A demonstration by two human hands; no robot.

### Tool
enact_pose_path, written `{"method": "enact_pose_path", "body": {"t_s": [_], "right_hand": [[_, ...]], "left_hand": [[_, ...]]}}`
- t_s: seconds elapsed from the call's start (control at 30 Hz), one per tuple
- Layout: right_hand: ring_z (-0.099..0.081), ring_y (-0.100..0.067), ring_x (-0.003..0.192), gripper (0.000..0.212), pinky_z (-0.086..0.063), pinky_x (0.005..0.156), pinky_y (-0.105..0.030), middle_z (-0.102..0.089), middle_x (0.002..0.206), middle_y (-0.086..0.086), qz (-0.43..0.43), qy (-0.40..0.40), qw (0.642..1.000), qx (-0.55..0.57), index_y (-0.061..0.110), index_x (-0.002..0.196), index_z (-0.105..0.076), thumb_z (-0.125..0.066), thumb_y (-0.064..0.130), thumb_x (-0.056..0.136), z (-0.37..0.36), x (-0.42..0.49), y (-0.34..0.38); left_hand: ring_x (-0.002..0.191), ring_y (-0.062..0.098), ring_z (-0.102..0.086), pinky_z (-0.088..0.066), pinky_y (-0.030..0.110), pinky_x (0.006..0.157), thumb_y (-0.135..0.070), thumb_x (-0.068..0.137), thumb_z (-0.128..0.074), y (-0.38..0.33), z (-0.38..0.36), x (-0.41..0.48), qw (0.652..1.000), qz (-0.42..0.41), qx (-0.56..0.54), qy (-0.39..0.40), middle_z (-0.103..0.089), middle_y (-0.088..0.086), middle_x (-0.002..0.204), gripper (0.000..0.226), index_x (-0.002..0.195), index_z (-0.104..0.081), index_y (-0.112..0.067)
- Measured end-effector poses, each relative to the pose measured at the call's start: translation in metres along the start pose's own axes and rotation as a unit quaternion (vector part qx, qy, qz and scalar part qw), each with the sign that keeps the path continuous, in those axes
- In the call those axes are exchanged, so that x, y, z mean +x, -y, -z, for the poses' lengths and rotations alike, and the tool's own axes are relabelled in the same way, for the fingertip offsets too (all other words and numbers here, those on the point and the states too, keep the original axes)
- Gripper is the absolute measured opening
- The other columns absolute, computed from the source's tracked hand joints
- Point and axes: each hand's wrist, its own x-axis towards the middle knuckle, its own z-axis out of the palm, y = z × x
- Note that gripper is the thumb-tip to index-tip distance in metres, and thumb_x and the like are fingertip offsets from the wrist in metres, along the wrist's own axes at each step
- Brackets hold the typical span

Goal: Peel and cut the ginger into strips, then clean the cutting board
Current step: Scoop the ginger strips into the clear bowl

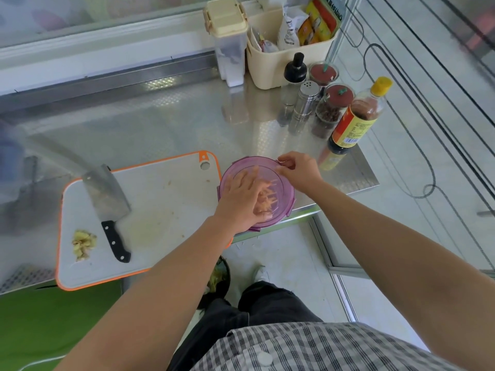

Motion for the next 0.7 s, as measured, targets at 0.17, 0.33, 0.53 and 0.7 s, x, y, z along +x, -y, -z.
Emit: {"method": "enact_pose_path", "body": {"t_s": [0.17, 0.33, 0.53, 0.7], "right_hand": [[-0.059, -0.013, 0.090, 0.023, -0.046, 0.084, -0.022, -0.069, 0.105, -0.006, -0.012, -0.011, 0.999, 0.028, 0.010, 0.110, -0.067, -0.064, 0.016, 0.089, -0.004, -0.008, -0.001], [-0.059, -0.027, 0.100, 0.026, -0.048, 0.088, -0.036, -0.060, 0.117, -0.013, -0.064, -0.070, 0.995, 0.015, 0.011, 0.120, -0.055, -0.052, 0.014, 0.094, -0.006, -0.017, -0.010], [-0.056, -0.030, 0.105, 0.034, -0.046, 0.090, -0.040, -0.054, 0.123, -0.014, -0.156, -0.121, 0.980, 0.015, 0.008, 0.125, -0.043, -0.049, 0.014, 0.092, 0.024, -0.032, -0.030], [-0.069, -0.039, 0.075, 0.041, -0.059, 0.071, -0.045, -0.064, 0.091, -0.020, -0.279, -0.004, 0.946, 0.162, 0.003, 0.121, -0.035, -0.054, 0.024, 0.092, 0.035, -0.042, -0.027]], "left_hand": [[0.148, 0.028, 0.001, 0.000, 0.051, 0.118, -0.047, 0.080, -0.070, -0.001, 0.005, 0.001, 0.999, 0.002, 0.016, 0.032, -0.001, 0.001, 0.162, 0.073, 0.141, -0.034, -0.031], [0.141, 0.037, -0.014, -0.011, 0.053, 0.115, -0.051, 0.074, -0.073, -0.011, 0.008, 0.005, 0.993, 0.018, 0.109, -0.043, -0.017, 0.012, 0.155, 0.071, 0.137, -0.041, -0.043], [0.123, 0.036, -0.036, -0.037, 0.041, 0.097, -0.048, 0.089, -0.055, -0.039, -0.010, 0.008, 0.982, 0.110, 0.070, -0.136, -0.035, 0.020, 0.138, 0.065, 0.144, -0.033, -0.021], [0.106, 0.033, -0.046, -0.044, 0.034, 0.074, -0.064, 0.081, -0.059, -0.047, -0.017, 0.023, 0.958, 0.246, -0.101, -0.103, -0.037, 0.020, 0.125, 0.090, 0.134, -0.036, 0.005]]}}
